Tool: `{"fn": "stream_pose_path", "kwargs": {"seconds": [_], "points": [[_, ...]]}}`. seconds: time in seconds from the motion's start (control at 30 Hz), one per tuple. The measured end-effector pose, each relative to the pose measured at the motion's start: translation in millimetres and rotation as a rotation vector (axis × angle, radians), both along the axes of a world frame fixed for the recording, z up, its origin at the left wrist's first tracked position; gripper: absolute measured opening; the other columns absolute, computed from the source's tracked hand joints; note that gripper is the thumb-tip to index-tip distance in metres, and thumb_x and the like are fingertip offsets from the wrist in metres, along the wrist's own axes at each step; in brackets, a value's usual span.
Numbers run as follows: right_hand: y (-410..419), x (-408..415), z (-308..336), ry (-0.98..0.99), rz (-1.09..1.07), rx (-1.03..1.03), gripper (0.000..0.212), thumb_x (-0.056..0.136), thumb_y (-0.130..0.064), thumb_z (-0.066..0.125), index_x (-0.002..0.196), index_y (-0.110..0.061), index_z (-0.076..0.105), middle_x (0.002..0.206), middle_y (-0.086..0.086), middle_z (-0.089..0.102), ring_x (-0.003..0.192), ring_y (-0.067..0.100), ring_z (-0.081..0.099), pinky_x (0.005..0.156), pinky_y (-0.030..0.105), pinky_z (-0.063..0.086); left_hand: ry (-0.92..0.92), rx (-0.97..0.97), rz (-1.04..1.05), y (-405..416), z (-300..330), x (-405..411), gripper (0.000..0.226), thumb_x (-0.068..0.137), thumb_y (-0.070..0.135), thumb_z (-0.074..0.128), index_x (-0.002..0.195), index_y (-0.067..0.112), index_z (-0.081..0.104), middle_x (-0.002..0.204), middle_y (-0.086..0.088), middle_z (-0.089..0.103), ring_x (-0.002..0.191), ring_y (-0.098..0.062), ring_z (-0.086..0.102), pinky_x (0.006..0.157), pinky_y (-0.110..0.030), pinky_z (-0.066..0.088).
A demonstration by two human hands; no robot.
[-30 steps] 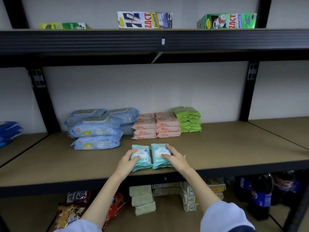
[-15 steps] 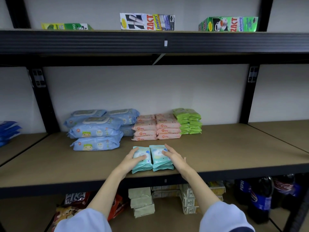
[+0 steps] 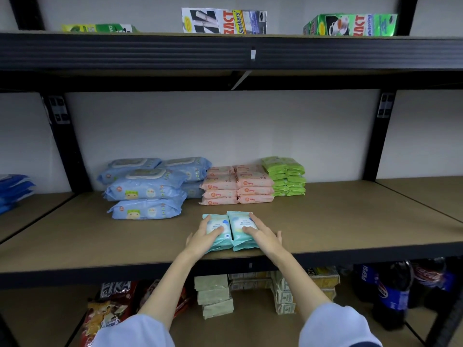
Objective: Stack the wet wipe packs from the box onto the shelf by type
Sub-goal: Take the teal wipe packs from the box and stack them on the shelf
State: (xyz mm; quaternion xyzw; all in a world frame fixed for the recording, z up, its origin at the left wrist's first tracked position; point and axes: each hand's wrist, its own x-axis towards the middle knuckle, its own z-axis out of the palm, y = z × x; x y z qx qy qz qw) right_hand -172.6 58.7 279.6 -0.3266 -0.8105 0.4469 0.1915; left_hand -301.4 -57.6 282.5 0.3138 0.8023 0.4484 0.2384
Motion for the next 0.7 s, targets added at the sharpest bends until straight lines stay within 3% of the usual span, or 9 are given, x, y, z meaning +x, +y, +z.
{"fn": "stream_pose_path", "kwargs": {"seconds": [0.13,0.2,0.27,0.37,0.63,0.7], "points": [[-1,0,2,0.046,0.003,-0.038,0.054,0.094,-0.049,0.039,0.145,-0.037,0.025,0.152,-0.008,0.030,0.145,0.014,0.013,0.114,0.044,-0.019,0.043,0.031,0.019,3,-3,-2,0.064,0.090,0.051,0.046,0.145,0.032,0.020,0.153,0.002,0.024,0.143,-0.027,0.015,0.118,-0.040,0.011],[0,1,4,0.098,0.001,-0.083,0.056,0.093,-0.053,0.039,0.145,-0.038,0.023,0.152,-0.007,0.030,0.146,0.016,0.012,0.115,0.044,-0.018,0.014,0.071,0.009,0,-2,0,0.081,0.079,0.068,0.045,0.146,0.030,0.020,0.154,0.001,0.024,0.143,-0.023,0.016,0.118,-0.041,0.011],[1,3,6,0.148,-0.001,-0.133,0.057,0.094,-0.053,0.038,0.146,-0.037,0.022,0.152,-0.006,0.029,0.146,0.019,0.007,0.114,0.043,-0.018,-0.038,0.119,0.022,-2,-2,-2,0.108,0.053,0.082,0.043,0.145,0.031,0.021,0.153,0.004,0.025,0.143,-0.022,0.018,0.118,-0.042,0.014],[2,5,6,0.166,0.008,-0.156,0.057,0.094,-0.048,0.041,0.146,-0.034,0.024,0.152,-0.005,0.030,0.146,0.021,0.004,0.114,0.041,-0.017,-0.063,0.131,0.015,0,-5,-7,0.117,0.044,0.082,0.046,0.145,0.031,0.021,0.151,0.004,0.028,0.141,-0.022,0.023,0.117,-0.042,0.019],[1,5,4,0.085,-0.016,-0.086,0.053,0.094,-0.039,0.047,0.144,-0.031,0.032,0.149,-0.006,0.036,0.144,0.019,0.015,0.116,0.040,-0.014,-0.067,0.125,-0.019,2,-8,-10,0.116,0.045,0.081,0.055,0.145,0.032,0.021,0.148,0.005,0.034,0.137,-0.021,0.030,0.116,-0.039,0.024],[0,7,2,0.160,-0.027,-0.099,0.054,0.091,-0.041,0.052,0.142,-0.030,0.035,0.146,-0.006,0.040,0.143,0.019,0.022,0.119,0.041,-0.005,-0.065,0.190,-0.035,-2,-1,-4,0.102,0.062,0.068,0.063,0.145,0.025,0.022,0.148,0.004,0.033,0.136,-0.017,0.033,0.115,-0.033,0.024]]}}
